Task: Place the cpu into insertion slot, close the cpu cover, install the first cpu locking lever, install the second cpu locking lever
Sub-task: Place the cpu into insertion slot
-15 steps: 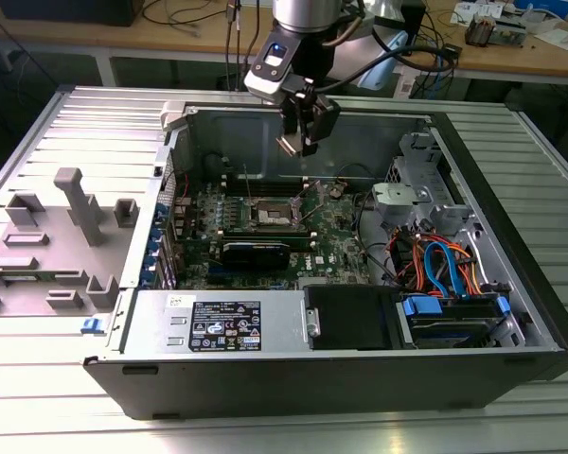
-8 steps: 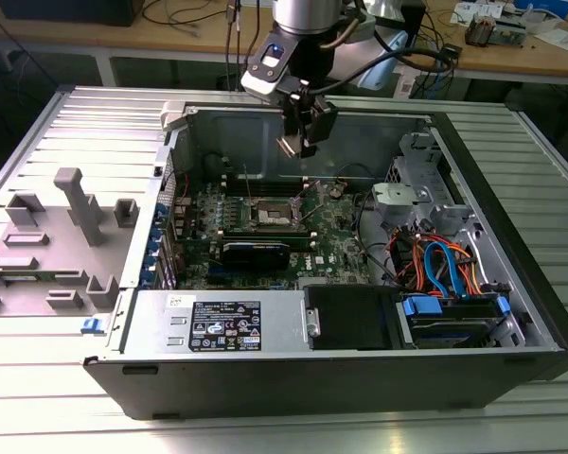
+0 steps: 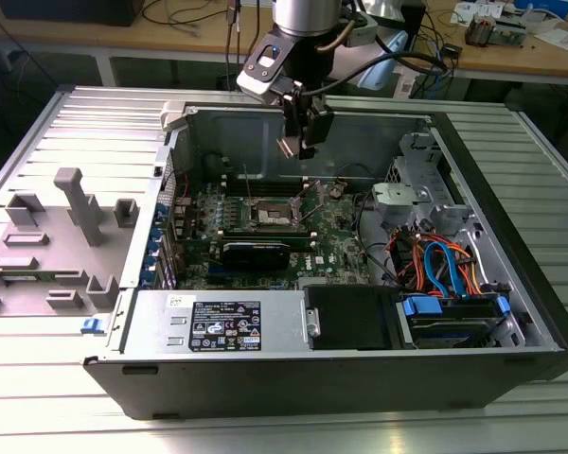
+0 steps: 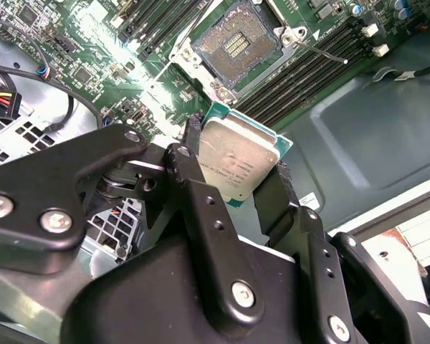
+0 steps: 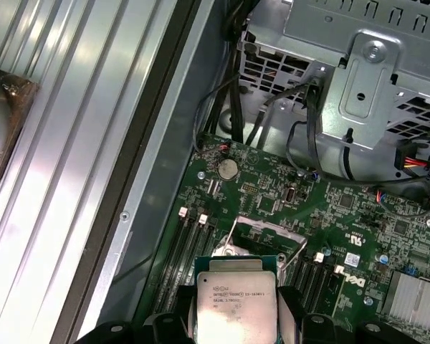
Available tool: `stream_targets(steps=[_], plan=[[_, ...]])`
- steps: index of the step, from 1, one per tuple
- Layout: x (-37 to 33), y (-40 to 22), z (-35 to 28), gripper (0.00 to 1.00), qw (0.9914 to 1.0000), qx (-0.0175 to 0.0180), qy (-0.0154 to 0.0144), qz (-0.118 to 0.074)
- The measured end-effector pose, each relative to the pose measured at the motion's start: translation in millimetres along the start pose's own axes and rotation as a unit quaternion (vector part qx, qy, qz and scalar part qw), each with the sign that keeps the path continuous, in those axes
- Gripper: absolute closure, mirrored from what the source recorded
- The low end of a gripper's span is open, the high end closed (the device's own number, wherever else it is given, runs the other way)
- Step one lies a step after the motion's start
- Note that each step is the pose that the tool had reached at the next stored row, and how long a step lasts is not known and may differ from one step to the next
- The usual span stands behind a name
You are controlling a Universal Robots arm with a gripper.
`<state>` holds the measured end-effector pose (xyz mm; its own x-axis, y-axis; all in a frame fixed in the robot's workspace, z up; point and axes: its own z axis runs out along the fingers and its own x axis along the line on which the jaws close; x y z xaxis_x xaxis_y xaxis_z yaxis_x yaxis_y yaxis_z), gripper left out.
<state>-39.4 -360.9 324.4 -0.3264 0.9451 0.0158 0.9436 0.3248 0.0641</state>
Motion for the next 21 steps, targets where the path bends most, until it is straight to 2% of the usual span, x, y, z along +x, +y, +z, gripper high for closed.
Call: stream_targets(steps=[10,13,18,21], plan=[[0.0,0.0,0.0,0.46,1.0,0.0001,-0.0002,0.0],[0.1,0.0,0.6,0.46,0.99998,0.0003,-0.0007,0.006],[-0.1,-0.3,4.8,0.46,0.99945,0.0091,0.0006,0.032],[-0.1,-0.5,7.7,0.46,0.99883,0.0125,0.0009,0.047]])
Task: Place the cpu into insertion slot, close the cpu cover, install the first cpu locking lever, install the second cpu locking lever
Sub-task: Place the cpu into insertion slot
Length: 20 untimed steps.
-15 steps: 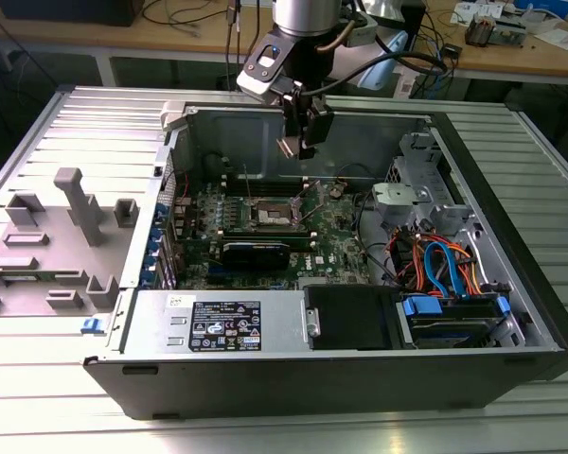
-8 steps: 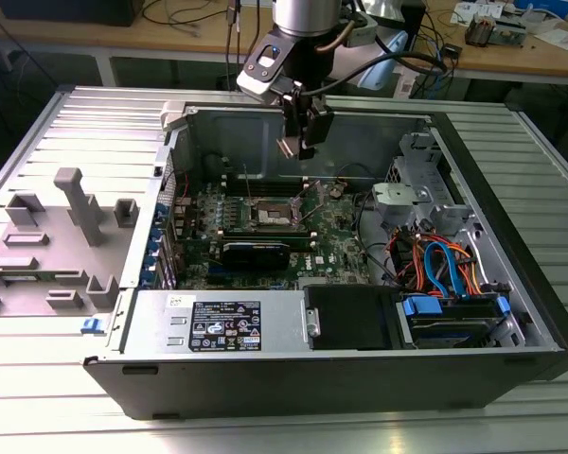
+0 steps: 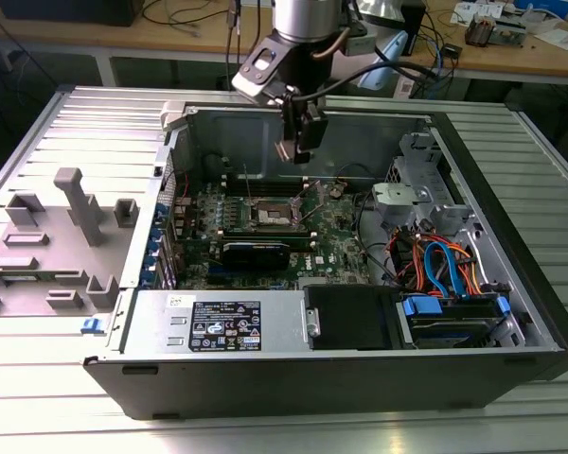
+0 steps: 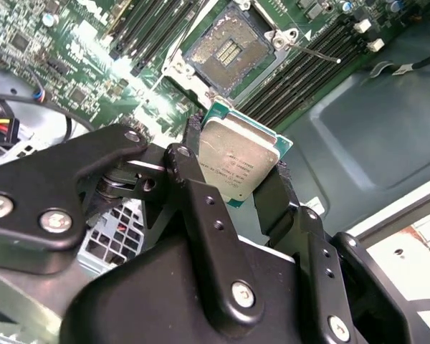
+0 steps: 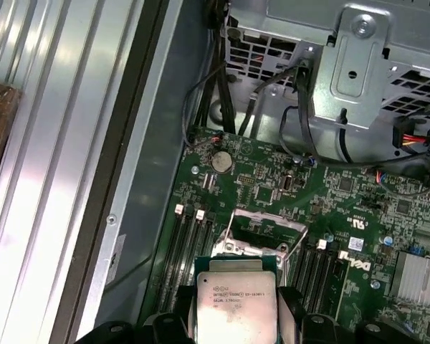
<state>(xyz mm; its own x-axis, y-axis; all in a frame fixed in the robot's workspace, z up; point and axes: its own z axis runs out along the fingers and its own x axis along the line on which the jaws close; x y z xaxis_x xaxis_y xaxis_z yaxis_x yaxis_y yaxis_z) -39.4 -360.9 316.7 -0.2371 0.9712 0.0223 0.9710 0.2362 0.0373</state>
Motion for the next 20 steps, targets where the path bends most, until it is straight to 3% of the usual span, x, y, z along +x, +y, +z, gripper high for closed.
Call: stream_targets(steps=[5,10,20], plan=[[-0.1,0.0,3.6,0.46,0.9994,-0.0001,-0.0011,0.035],[-0.2,-0.2,6.5,0.46,0.99729,0.0,-0.0025,0.074],[-0.2,-0.2,6.6,0.46,0.9972,-0.0001,-0.0024,0.075]])
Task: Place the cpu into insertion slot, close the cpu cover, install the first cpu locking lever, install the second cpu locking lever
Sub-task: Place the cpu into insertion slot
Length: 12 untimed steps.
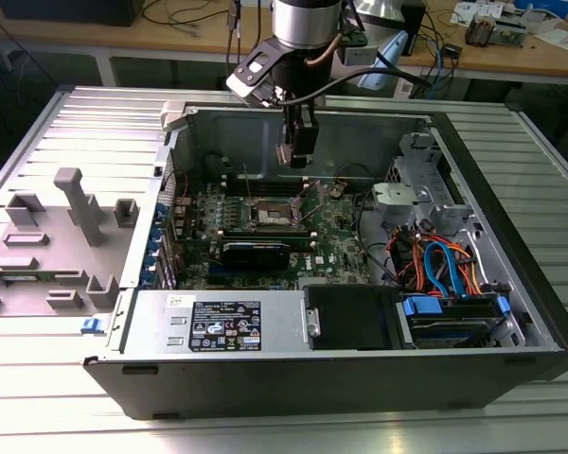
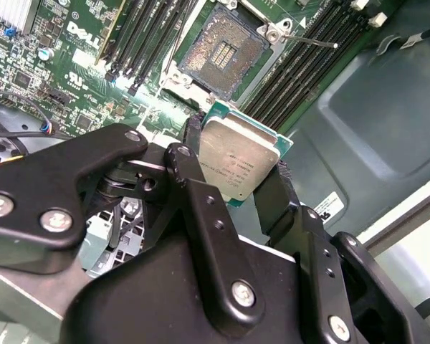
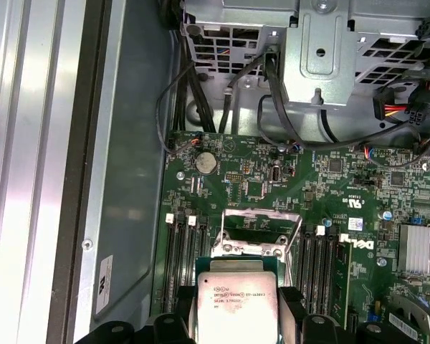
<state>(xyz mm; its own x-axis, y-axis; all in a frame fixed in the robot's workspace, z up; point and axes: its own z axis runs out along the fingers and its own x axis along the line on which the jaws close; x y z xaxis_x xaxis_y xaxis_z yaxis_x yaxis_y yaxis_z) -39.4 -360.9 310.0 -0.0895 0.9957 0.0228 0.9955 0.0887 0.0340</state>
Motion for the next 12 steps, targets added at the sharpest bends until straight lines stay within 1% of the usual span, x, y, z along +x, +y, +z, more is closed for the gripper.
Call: stream_targets(steps=[6,7,9,12], plan=[[0.0,0.0,0.4,0.46,1.0,-0.0001,0.0,0.002],[0.0,0.0,1.3,0.46,0.99999,-0.0002,-0.0001,0.005],[-0.1,-0.1,4.1,0.46,0.99982,-0.0004,-0.0009,0.019],[-0.2,-0.3,8.9,0.46,0.99923,-0.0006,-0.0017,0.039]])
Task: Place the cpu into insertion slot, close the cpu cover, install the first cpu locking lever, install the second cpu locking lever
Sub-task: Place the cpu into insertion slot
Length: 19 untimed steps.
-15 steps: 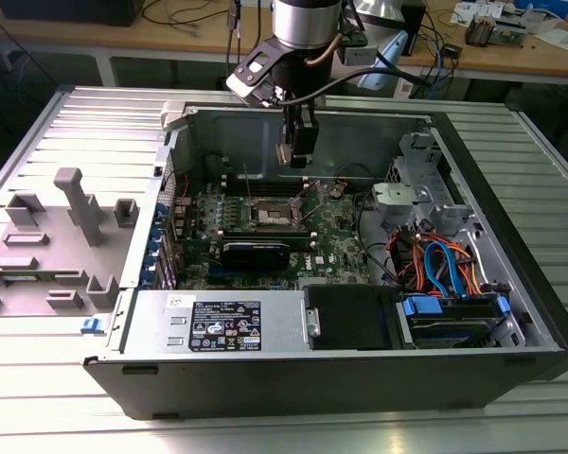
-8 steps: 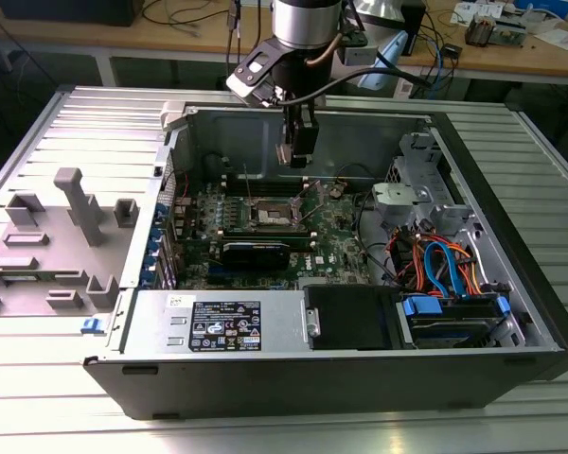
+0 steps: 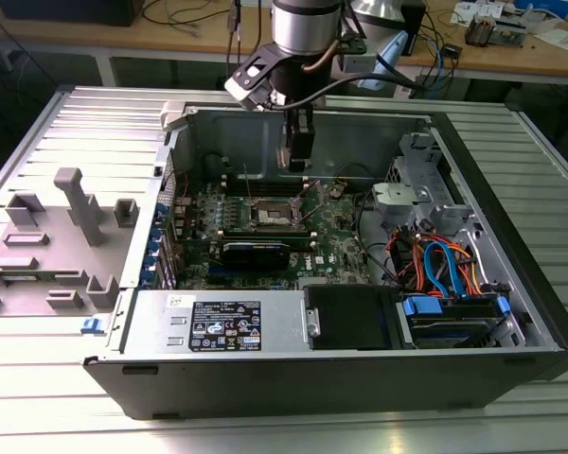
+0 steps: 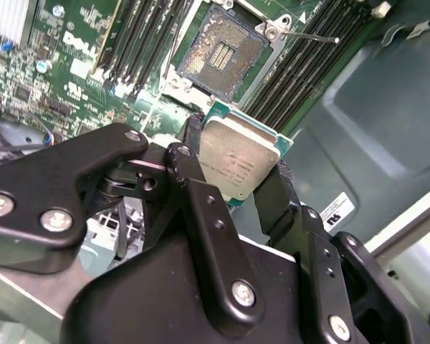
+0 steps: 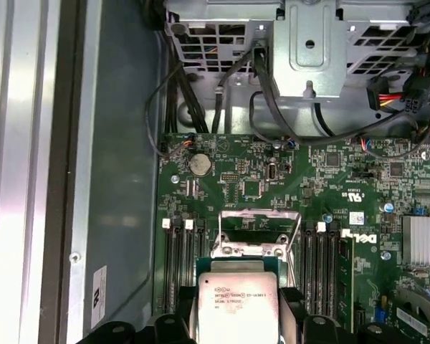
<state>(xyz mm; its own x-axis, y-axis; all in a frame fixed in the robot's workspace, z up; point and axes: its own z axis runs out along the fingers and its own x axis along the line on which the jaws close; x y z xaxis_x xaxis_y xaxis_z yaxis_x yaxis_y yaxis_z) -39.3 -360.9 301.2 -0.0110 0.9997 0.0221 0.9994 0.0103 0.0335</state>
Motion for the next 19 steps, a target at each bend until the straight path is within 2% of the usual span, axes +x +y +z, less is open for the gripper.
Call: stream_targets(steps=[2,16,19], plan=[[0.0,-0.1,1.2,0.46,0.99999,0.0,-0.0003,0.005],[0.0,-0.1,1.5,0.46,0.99998,0.0,-0.0003,0.006],[0.0,-2.9,3.9,0.46,0.99997,0.0,-0.0007,0.007]])
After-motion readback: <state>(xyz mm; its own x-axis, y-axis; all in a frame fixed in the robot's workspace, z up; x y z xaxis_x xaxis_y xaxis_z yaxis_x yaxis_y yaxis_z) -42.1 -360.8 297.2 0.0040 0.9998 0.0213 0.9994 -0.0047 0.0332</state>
